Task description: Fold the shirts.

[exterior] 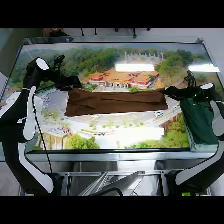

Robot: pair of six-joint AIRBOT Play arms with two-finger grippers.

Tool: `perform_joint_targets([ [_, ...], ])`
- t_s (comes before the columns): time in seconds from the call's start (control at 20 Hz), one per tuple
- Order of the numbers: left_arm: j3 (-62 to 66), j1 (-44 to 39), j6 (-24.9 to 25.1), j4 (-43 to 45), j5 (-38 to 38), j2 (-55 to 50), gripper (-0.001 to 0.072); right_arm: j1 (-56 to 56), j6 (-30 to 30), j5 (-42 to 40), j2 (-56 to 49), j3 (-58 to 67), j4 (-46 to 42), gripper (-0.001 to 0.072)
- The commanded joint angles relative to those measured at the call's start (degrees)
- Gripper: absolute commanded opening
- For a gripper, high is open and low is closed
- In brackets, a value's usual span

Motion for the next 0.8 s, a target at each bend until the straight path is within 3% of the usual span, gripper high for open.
perform_joint_targets([
  [0.0,5.7,0.1,-1.4,-0.1,-7.0,-0.4,0.0712,0.8,0.0,3.2,-3.7,0.3,1.6,0.0647],
  [0.15,7.1,-1.3,-2.0,-0.6,-7.7,0.0,0.0709,2.7,-0.2,4.3,-4.2,0.3,2.6,0.0644],
  [0.2,6.1,-2.1,-2.0,-0.6,-6.7,0.6,0.0583,3.2,-0.2,5.3,-4.2,0.3,2.8,0.0639],
  [0.3,3.9,-4.3,-2.0,-0.6,-5.0,1.2,0.0342,3.6,-0.2,8.7,-4.2,0.3,2.8,0.0293],
  [0.35,3.0,-5.6,-2.0,-0.6,-4.4,1.2,0.0275,3.6,-0.2,10.2,-4.2,0.4,2.8,0.0204],
  [0.4,1.6,-7.1,-2.0,-0.6,-3.1,1.2,0.0165,3.5,-0.2,11.4,-4.1,0.5,2.8,0.0025],
  [0.45,0.2,-8.7,-1.9,-0.6,-1.4,1.2,0.0062,3.5,-0.3,12.1,-3.7,0.9,2.8,0.0023],
  [0.5,-1.4,-10.5,-1.8,-0.6,1.2,1.2,0.0012,3.4,-0.4,12.3,-3.0,1.5,2.8,0.0023],
  [0.75,-9.6,-23.3,-1.8,-3.0,17.8,-1.4,0.0012,3.5,4.5,21.9,2.3,11.2,2.8,0.0022],
])
